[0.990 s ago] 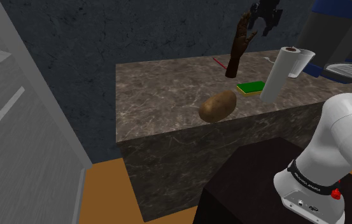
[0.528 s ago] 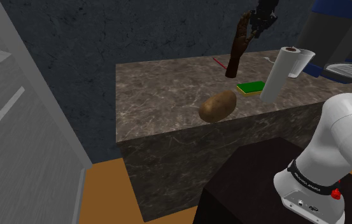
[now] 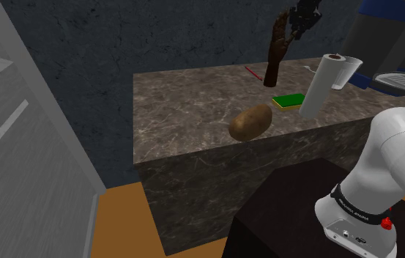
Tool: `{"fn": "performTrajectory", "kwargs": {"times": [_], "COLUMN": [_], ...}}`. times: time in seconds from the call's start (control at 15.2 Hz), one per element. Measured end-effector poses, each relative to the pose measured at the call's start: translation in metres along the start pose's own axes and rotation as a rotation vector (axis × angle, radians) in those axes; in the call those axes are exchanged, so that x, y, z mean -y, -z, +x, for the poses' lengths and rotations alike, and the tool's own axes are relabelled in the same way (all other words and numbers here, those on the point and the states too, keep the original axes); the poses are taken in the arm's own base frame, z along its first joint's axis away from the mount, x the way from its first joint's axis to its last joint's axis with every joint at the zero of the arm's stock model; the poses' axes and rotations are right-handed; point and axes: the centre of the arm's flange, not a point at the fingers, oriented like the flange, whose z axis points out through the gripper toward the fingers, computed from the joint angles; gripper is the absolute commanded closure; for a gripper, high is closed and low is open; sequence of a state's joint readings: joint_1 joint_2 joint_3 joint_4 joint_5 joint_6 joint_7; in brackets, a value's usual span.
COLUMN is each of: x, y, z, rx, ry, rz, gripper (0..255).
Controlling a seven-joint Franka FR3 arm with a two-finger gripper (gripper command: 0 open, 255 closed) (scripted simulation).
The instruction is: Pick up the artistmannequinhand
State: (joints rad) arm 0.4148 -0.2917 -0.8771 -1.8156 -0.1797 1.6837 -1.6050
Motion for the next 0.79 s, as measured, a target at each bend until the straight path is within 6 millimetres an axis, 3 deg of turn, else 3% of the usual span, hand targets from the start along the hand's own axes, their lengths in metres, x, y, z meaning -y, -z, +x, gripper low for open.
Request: {"fn": "performTrajectory", "kwargs": {"times": [0.79], "x": [-0.004], "y": [0.06], "z": [0.003], "rx": [0.0], "ry": [0.0], "rz": [0.0], "gripper": [255]}}
